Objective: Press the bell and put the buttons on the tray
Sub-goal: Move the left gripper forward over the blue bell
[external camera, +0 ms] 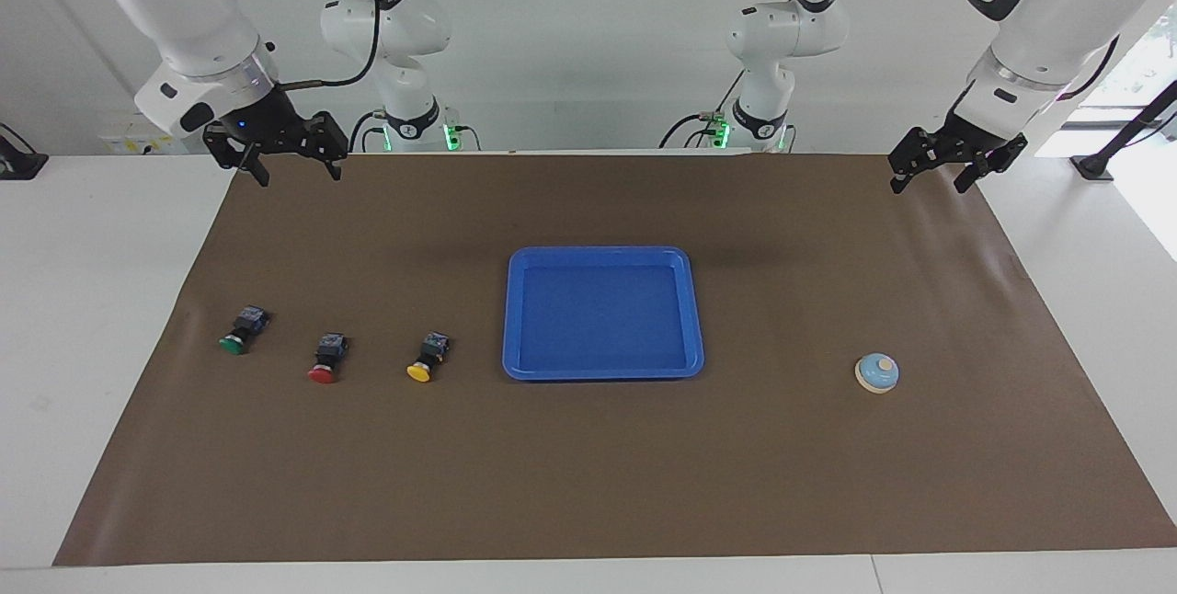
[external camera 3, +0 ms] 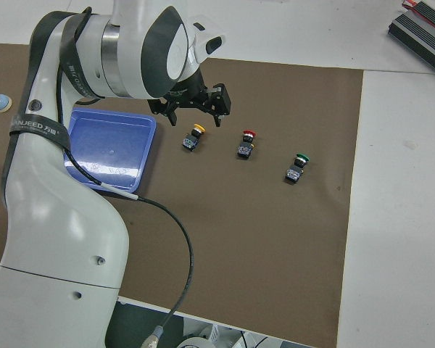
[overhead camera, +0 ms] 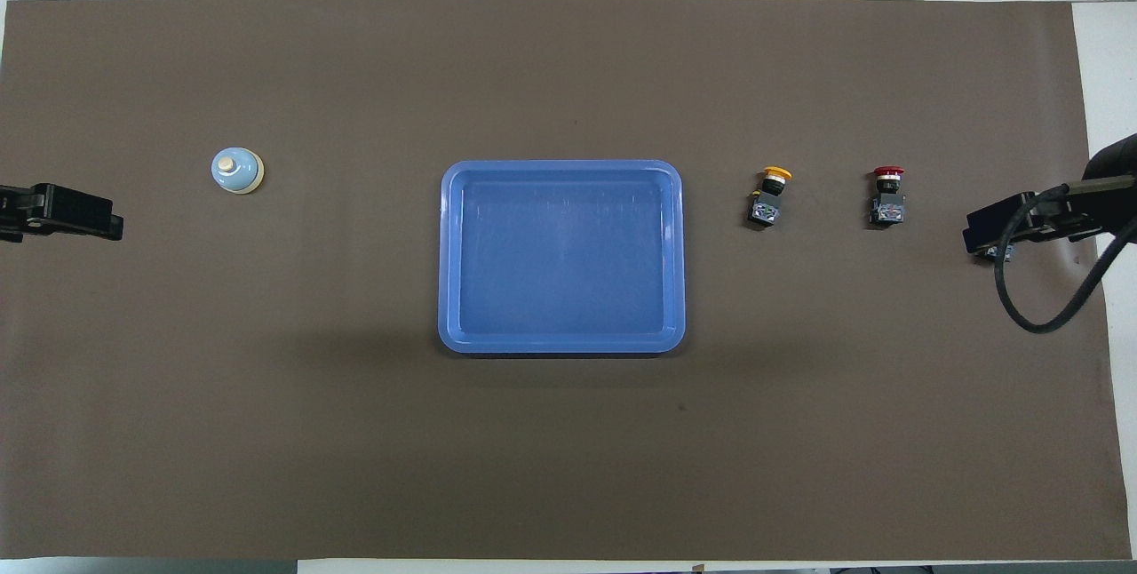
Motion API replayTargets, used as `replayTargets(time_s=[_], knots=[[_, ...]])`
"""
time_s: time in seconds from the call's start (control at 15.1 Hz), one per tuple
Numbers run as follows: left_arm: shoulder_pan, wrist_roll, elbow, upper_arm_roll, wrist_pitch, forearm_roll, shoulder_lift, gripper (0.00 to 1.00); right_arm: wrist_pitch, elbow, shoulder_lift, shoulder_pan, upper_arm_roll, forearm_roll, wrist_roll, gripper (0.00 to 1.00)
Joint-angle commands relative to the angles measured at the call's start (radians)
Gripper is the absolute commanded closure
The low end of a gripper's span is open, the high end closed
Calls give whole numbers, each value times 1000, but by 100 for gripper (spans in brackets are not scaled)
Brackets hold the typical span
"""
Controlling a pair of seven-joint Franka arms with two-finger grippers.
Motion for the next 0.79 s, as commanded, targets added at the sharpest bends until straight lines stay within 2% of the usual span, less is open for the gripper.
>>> replayTargets(time_s=[0.0,0.26,0.4,0.46,0.53,0.6,0.73], knots=[[3,9,2,0,3,13,-6,0,2,-17,-18,-10,4,-2,-18,0],[6,5,19,6,2,13,29,0,4,-17,-18,-10,4,-2,-18,0],[-5,5,48,6,15,19,90,0,4,-18,-18,-10,4,-2,-18,0],[-5,3,64,6,27,19,133,3,2,-18,-18,-10,4,-2,-16,0],[-6,3,84,6,48,19,170,16,2,-18,-18,-10,4,-2,-18,0],[-6,-1,100,6,76,17,216,34,4,-18,-18,-10,4,-2,-18,0],[-5,-62,89,6,194,14,271,82,4,-18,-18,-10,4,-2,-18,0]])
